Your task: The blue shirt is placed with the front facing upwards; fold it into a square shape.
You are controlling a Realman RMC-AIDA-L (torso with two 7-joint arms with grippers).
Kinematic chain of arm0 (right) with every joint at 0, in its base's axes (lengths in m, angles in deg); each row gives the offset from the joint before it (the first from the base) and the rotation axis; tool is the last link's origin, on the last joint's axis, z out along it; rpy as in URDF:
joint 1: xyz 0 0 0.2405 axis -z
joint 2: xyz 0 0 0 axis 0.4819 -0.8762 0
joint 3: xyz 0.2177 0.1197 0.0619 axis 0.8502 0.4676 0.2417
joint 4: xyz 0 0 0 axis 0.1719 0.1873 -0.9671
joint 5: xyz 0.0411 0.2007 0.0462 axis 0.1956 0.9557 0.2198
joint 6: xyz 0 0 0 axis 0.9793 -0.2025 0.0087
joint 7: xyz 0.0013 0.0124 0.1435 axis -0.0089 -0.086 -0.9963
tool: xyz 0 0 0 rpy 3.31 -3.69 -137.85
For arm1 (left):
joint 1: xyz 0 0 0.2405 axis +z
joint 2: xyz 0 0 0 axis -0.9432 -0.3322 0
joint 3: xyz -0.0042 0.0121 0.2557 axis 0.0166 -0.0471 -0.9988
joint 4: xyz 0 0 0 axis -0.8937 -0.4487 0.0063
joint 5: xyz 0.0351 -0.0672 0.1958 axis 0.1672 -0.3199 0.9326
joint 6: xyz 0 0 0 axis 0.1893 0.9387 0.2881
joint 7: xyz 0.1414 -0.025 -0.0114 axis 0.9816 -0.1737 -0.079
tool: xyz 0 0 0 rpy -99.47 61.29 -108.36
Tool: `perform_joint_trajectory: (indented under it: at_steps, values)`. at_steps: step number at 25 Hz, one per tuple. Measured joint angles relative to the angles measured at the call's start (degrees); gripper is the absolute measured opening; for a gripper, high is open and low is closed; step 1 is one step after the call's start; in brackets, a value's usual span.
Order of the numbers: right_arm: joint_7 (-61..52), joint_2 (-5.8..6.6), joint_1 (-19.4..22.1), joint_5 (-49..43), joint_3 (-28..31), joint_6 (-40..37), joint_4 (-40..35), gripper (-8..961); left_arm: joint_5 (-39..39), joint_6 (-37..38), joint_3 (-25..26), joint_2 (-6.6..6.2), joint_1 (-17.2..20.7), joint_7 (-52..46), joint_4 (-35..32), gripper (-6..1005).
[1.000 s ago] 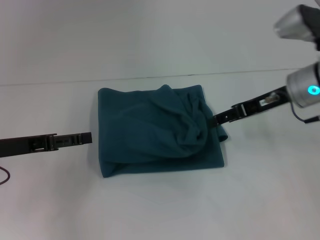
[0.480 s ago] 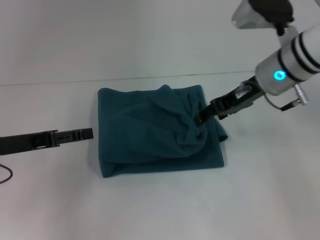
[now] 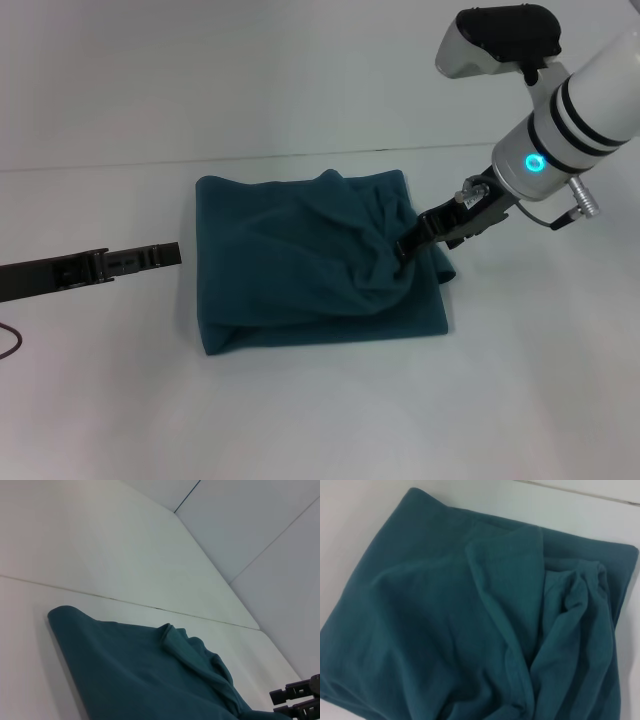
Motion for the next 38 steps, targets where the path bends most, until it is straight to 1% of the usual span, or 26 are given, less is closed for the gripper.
perform_joint_trajectory:
  at_steps: [4,7,9,10,15,17,19,22,24,31,34,38]
  values:
    - [0.1,-0.47,0.1,0.1,0.1,1.6,0.9,827,-0.1,-0.2,0.0,0.07,-0.1,0.4,0.5,949]
    - [0.4,-0.43,0.4,1.4,0.4,1.8,0.8,827,-0.1,-0.5,0.0,0.08,-0.1,0.4,0.8,949]
    - [0.6,0.05,0.8,3.4,0.8,0.9,-0.2,827,-0.1,-0.5,0.0,0.08,-0.1,0.4,0.8,949]
    - [1.1,0.51,1.1,4.9,1.3,0.2,-1.0,827,-0.2,-0.6,0.1,0.08,-0.1,0.4,0.8,949]
    - [5.4,2.34,3.6,14.7,6.1,-6.2,-4.8,828,-0.9,-0.6,0.3,0.08,0.0,0.4,0.8,950]
    - [6.3,2.83,3.9,16.2,6.3,-7.3,-4.1,828,-0.9,-0.6,0.5,0.08,0.0,0.4,0.8,950]
    - [6.9,2.86,3.6,16.1,5.4,-7.3,-1.8,828,-0.9,-0.6,0.6,0.08,-0.1,0.5,0.8,950]
    - [7.2,2.51,2.5,15.5,4.2,-5.0,1.9,828,-0.9,-0.8,0.6,0.08,-0.4,0.5,1.2,950]
    - [7.2,2.06,1.8,15.3,3.4,-3.4,3.5,828,-0.9,-0.8,0.6,0.08,-0.5,0.5,1.4,950]
    - [7.3,0.09,1.2,15.3,0.7,0.4,3.9,827,-0.9,-0.9,0.6,0.08,-0.2,0.5,1.5,950]
    - [7.0,-0.31,1.0,15.3,-0.3,0.8,3.9,827,-0.9,-0.9,0.6,0.08,-0.1,0.5,2.0,950]
    - [6.6,-0.45,0.9,15.3,-0.5,-0.3,4.1,825,-0.9,-0.9,0.7,0.08,0.0,0.5,2.2,950]
